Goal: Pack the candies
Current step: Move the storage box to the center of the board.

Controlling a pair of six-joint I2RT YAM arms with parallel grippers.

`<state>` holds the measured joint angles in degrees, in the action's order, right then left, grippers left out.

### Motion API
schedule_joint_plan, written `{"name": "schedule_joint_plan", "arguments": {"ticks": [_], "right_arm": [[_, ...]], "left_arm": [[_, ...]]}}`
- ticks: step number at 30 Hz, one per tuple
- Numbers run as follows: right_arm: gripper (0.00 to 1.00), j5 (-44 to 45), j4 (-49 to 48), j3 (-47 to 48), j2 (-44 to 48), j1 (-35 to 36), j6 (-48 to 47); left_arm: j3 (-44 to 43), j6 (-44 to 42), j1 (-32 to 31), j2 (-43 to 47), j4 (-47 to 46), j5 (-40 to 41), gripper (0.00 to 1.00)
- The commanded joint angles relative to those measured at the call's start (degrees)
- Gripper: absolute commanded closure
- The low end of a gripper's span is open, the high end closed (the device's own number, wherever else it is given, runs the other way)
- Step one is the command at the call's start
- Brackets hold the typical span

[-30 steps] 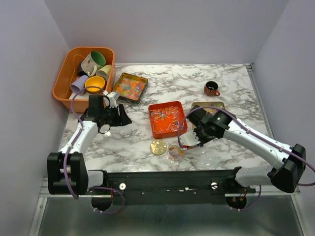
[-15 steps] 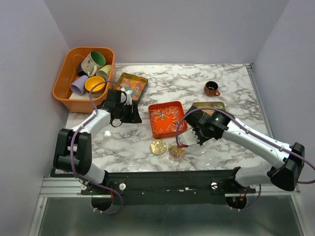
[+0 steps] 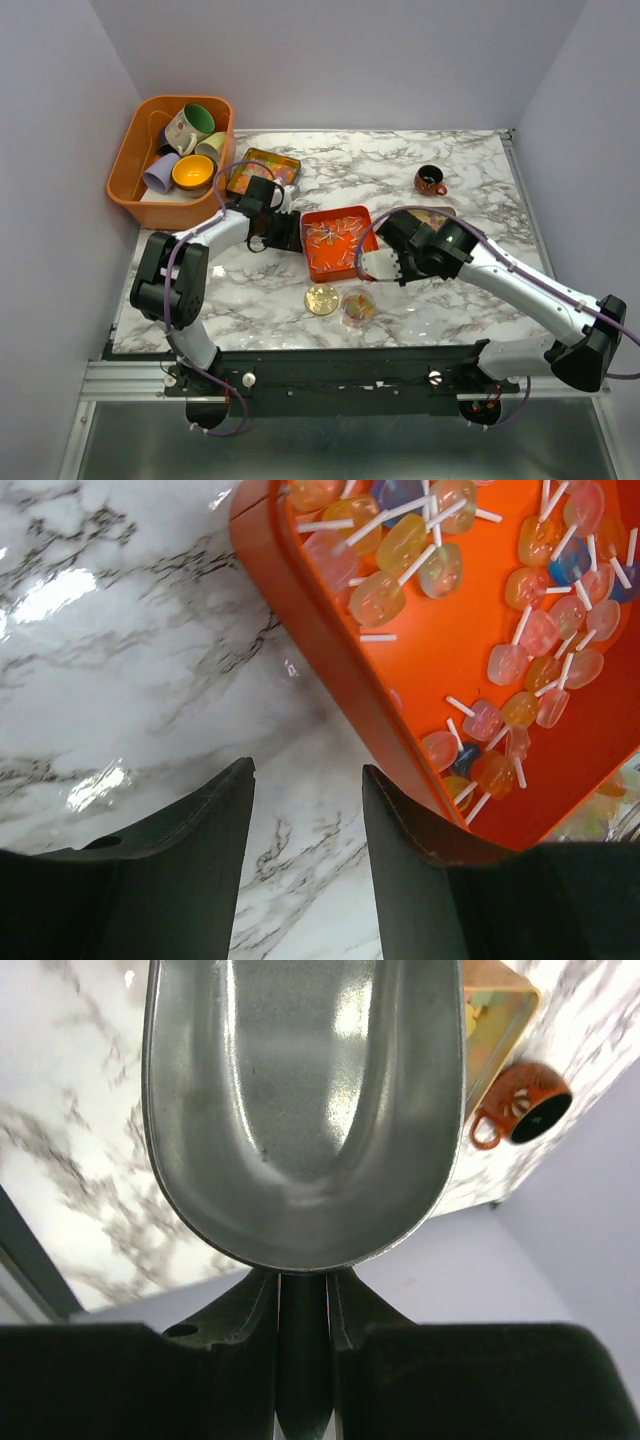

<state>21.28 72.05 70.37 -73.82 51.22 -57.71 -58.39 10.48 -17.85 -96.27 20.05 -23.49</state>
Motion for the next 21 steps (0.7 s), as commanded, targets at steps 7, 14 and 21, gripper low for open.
{"name": "schedule_joint_plan", "arguments": {"ticks": [7, 14, 21], "right_arm": [[0.99, -1.4, -14.7, 14.3, -0.4, -24.7, 20.4], [0.99, -1.9, -16.9, 14.0, -0.2, -28.6, 20.8], [0.99, -2.2, -17.9, 13.0, -0.5, -29.4, 20.4]], "left_arm": [[-10.2, -4.2, -6.5, -8.4, 1.4, 4.1, 0.44], [-14.5, -4.6, -11.9, -12.6, 1.7, 4.2, 0.44], [-23.2, -5.2, -16.9, -18.2, 3.7, 5.0, 0.44]]}}
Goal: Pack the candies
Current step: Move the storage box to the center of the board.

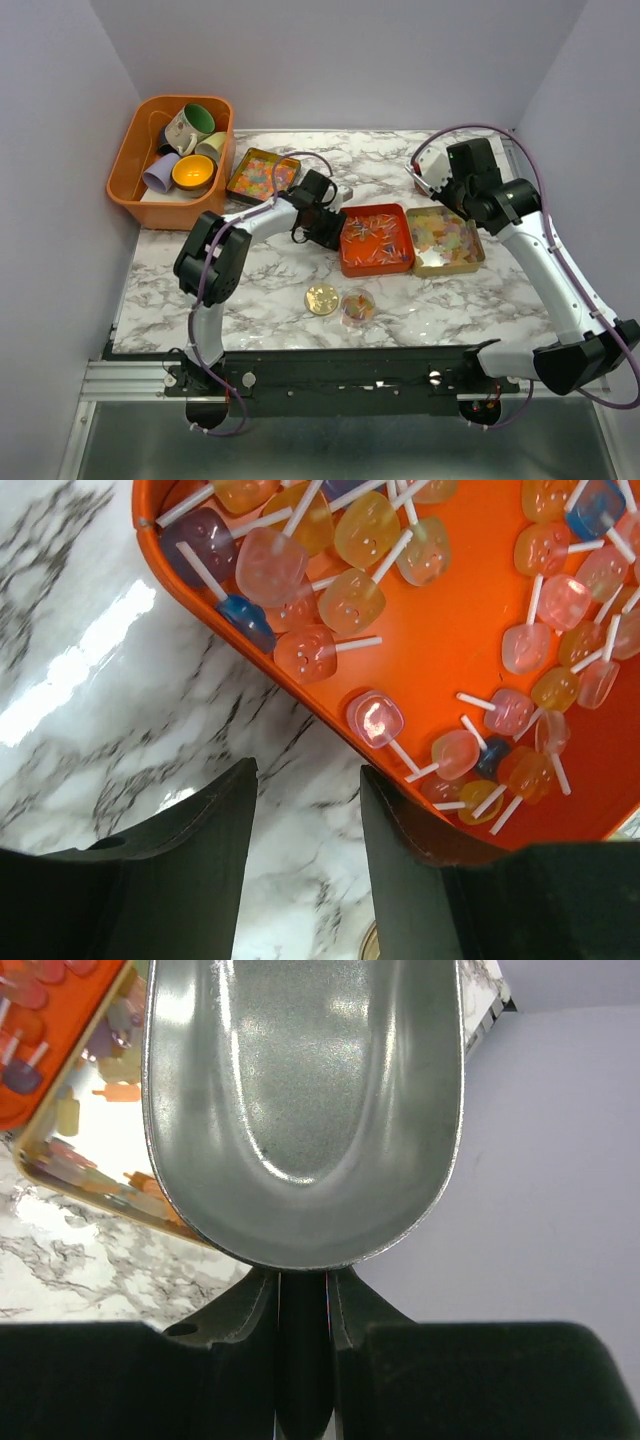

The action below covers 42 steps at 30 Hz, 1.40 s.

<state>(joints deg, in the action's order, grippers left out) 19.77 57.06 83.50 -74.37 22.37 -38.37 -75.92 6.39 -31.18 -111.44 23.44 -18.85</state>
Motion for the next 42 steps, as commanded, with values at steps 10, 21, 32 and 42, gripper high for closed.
{"name": "schedule_joint_plan", "arguments": {"ticks": [10, 21, 32, 42], "right_arm": [[0.99, -1.5, -3.4, 0.2, -1.2, -2.3, 0.9], [0.99, -5.2, -2.2, 5.3, -6.8, -4.6, 1.5], [0.99, -6.4, -1.1, 5.6, -8.8, -4.7, 1.9], [1.0, -6.6, -0.9, 7.2, -10.7, -4.7, 2.1]], "left_arm": [[-12.4, -4.6, -3.6, -0.2, 10.7, 8.5, 0.3], [-21.6, -9.1, 9.8, -0.8, 13.0, 17.8, 0.24], [-34.2, -9.5, 14.2, -14.7, 15.3, 17.5, 0.32], [-27.9, -11.1, 14.8, -13.0, 15.3, 10.1, 0.72]]}}
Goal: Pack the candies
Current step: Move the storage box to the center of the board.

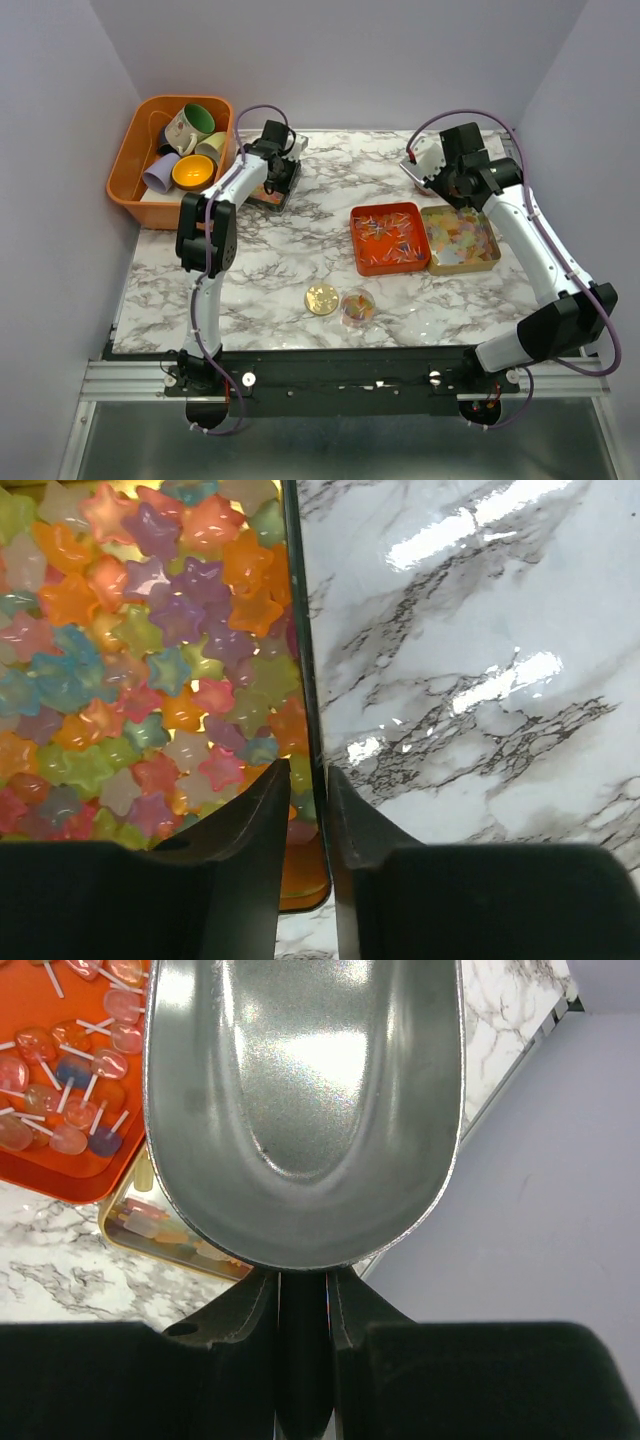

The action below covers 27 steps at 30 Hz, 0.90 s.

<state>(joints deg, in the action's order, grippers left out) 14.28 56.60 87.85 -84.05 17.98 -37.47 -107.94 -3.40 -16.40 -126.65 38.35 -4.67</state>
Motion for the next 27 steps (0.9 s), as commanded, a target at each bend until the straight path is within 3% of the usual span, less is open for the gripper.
{"name": "schedule_joint_plan", "arguments": {"ticks": [1, 14, 23, 27], "right_arm": [[0.99, -1.1, -0.3, 3.2, -1.2, -0.3, 1.2], [0.99, -2.2, 0.5, 4.1, -1.7, -0.3, 1.4], [0.99, -2.6, 0.7, 3.3, -0.9, -0.3, 1.3], [0.99, -2.9, 0.8, 3.6, -0.9, -0.4, 1.4]], "left_arm": [[5.4, -1.4, 0.1, 2.8, 0.2, -4.7, 0.77], [30.1, -6.7, -1.3, 20.3, -6.0, -7.5, 0.85], [50.5, -18.7, -10.3, 38.8, -6.0, -10.4, 0.92], [57.6, -24.4, -14.5, 43.1, -6.0, -10.1, 0.93]]}}
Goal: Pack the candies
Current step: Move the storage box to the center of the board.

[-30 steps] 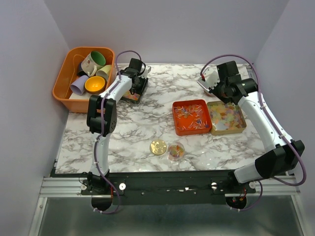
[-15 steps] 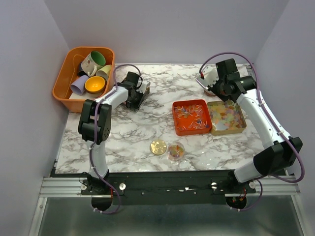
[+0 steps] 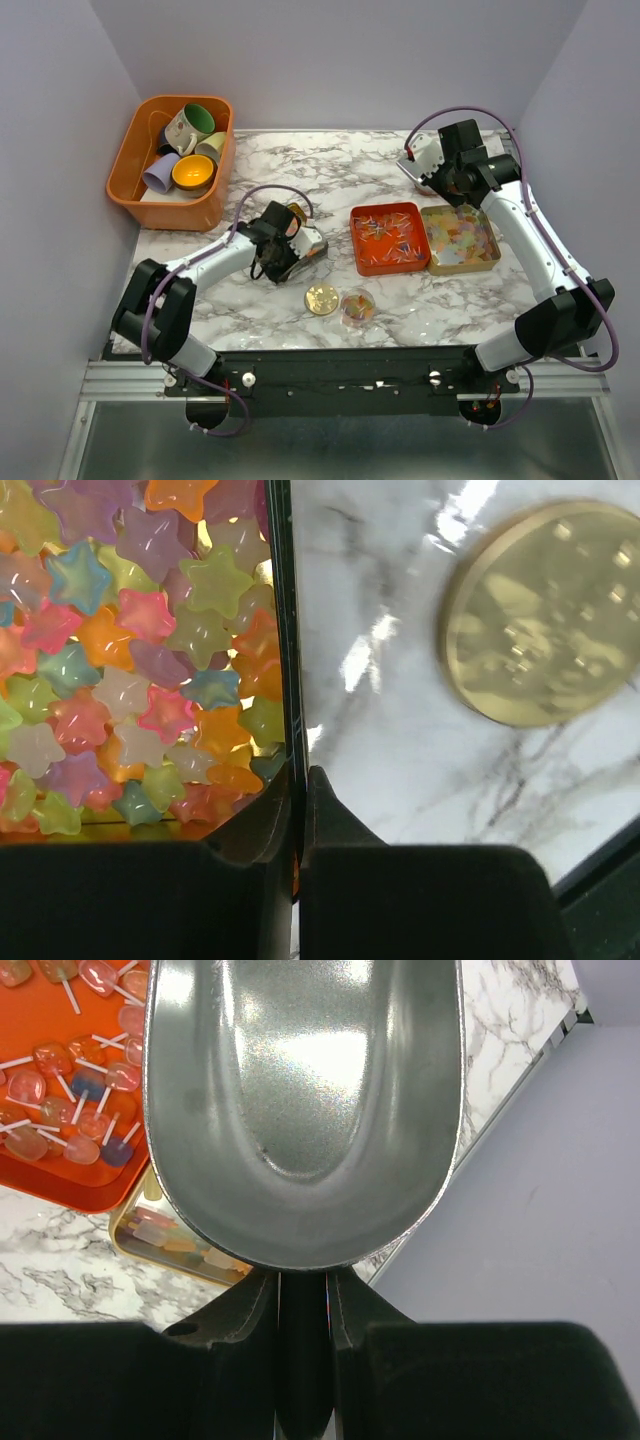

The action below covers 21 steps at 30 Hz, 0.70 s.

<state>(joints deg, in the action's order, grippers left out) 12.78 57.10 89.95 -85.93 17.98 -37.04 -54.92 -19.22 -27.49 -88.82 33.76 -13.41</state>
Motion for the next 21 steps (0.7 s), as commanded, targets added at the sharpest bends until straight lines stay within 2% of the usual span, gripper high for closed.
{"name": "schedule_joint_plan", "arguments": {"ticks": [1, 8, 15, 21], "right_arm": [[0.99, -1.6, 0.6, 1.5, 0.9, -0.3, 1.0], [0.99, -2.0, 0.8, 1.3, 1.6, -0.2, 1.1], [0.99, -1.8, 0.8, -1.4, 3.8, -0.3, 0.8], [0.99, -1.4, 0.6, -3.5, 5.7, -0.3, 0.5]], "left_arm": [[5.5, -11.2, -4.1, 5.8, -1.4, -1.4, 0.93], [8.4, -18.6, -8.2, 6.0, -4.1, 0.6, 0.93], [4.0, -25.2, -10.7, 0.7, -5.8, 2.2, 0.93], [0.7, -26.2, -12.8, -2.6, -5.9, 2.1, 0.92]]}}
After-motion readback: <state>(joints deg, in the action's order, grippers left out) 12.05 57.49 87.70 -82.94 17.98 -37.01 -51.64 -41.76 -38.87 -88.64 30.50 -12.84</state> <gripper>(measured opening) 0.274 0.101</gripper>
